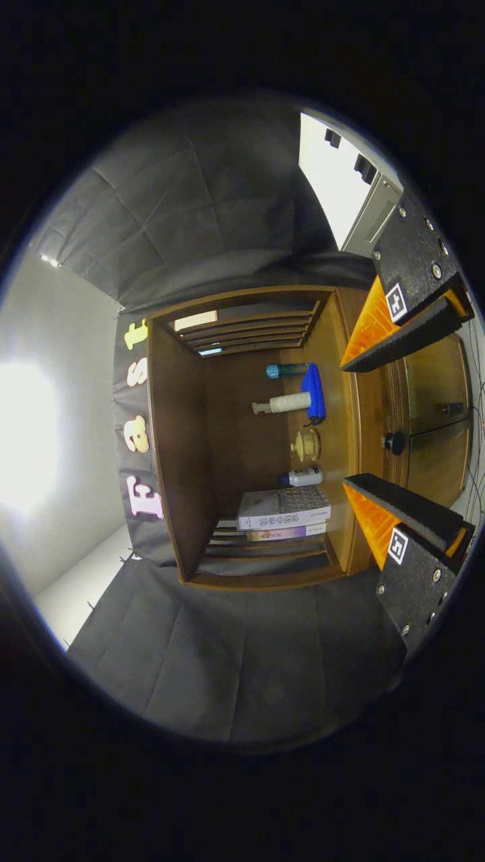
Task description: Pull open the drawer, take out the items inside it, and place them on the countertop above the cabinet.
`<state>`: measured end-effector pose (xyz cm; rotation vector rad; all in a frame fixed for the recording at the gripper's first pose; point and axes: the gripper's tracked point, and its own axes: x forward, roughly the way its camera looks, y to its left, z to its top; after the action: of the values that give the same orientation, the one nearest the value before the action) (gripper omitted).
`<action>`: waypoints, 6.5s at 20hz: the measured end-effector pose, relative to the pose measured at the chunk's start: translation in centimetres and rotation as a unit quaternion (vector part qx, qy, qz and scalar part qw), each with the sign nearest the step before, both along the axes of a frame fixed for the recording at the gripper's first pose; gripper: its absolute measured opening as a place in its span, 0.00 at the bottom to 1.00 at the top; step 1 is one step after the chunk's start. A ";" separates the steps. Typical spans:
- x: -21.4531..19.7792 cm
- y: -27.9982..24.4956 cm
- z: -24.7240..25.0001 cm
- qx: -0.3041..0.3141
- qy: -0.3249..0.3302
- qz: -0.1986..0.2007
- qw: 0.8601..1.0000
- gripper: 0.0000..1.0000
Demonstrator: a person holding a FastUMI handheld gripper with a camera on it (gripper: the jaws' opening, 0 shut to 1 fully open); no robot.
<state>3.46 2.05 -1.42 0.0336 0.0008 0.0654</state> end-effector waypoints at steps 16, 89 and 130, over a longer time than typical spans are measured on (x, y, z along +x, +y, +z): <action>7.9 3.5 -5.7 -0.041 0.059 0.026 0.997 0.94; -7.0 5.3 -19.0 -0.076 0.176 0.071 0.979 0.40; 7.1 1.3 -16.3 -0.080 0.364 0.069 0.925 0.86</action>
<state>10.57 3.36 -17.68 -0.1070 0.7549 0.1904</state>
